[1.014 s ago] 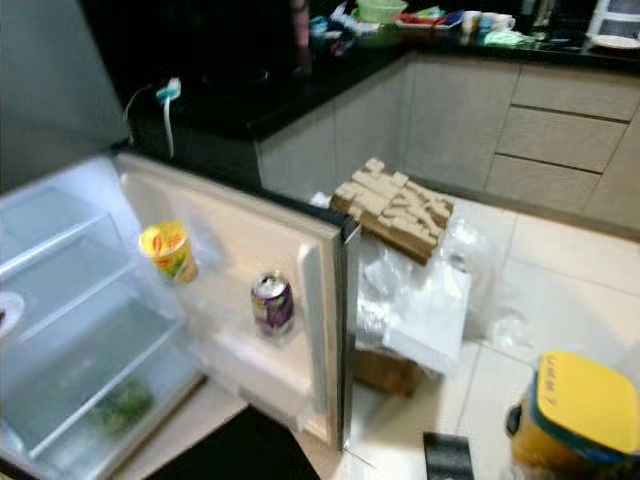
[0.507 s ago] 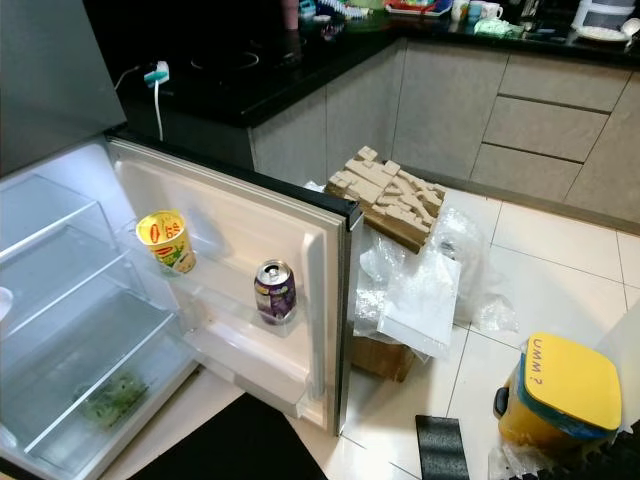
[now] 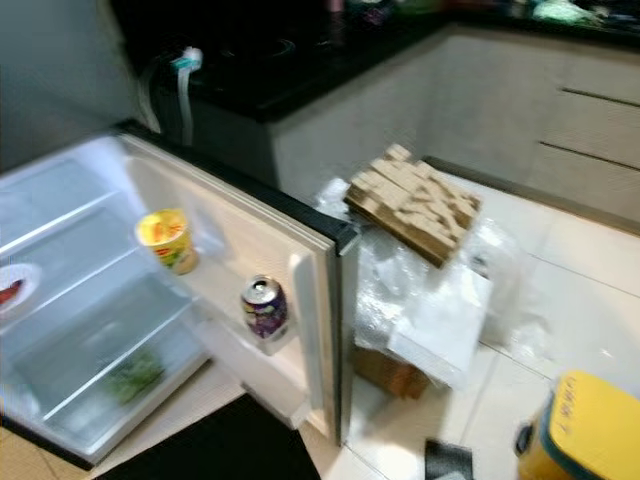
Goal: Restocking fridge
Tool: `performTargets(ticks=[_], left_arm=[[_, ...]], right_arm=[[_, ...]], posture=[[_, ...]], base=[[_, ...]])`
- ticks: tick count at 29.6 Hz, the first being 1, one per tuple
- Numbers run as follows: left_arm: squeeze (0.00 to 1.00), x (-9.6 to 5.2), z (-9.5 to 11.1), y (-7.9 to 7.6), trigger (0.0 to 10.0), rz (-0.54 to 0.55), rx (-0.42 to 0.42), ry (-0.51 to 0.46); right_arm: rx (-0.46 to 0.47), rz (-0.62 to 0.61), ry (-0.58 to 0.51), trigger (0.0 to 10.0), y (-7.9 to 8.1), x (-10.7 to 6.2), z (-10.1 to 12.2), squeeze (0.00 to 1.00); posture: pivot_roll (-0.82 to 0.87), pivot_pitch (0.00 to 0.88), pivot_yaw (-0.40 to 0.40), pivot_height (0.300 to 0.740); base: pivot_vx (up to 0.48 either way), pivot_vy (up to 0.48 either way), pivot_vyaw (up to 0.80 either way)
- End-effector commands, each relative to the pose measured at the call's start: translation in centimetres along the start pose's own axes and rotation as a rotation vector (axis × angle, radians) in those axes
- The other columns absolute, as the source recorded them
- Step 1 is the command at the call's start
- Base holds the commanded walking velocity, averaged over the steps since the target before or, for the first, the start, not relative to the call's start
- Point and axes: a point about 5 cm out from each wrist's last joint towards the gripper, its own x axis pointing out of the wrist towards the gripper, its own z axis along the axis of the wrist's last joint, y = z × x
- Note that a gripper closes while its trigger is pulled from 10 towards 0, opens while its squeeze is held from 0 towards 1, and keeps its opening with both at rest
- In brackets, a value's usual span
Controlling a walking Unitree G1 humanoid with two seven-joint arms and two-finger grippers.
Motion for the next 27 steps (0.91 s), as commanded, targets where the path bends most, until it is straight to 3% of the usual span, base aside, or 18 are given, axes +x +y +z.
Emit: performTargets(ticks=[1, 10, 22, 27], left_arm=[[0.00, -0.1, -1.0, 0.0, 10.0, 0.000, -0.004, 0.033], [0.00, 0.0, -0.9, -0.3, 10.0, -0.015, 0.003, 0.032], [0.00, 0.0, -0.7, -0.3, 10.0, -0.026, 0.025, 0.029], [0.00, -0.1, -0.5, 0.2, 10.0, 0.008, 0.057, 0.027]], right_arm=[[0.001, 0.057, -0.032, 10.0, 1.4, 0.4, 0.6, 0.00], [0.043, 0.018, -0.050, 10.0, 0.5, 0.2, 0.6, 0.00], [0.068, 0.021, -0.063, 10.0, 0.6, 0.2, 0.5, 0.00], [0.065, -0.008, -0.041, 10.0, 0.4, 0.2, 0.4, 0.00]], posture=[[-0.05, 0.000, 0.006, 0.740], [-0.05, 0.000, 0.004, 0.740], [-0.05, 0.000, 0.006, 0.740], [-0.05, 0.000, 0.005, 0.740]], base=[[0.000, 0.000, 0.77], [0.000, 0.000, 0.76], [0.000, 0.000, 0.75], [0.000, -0.374, 0.00]])
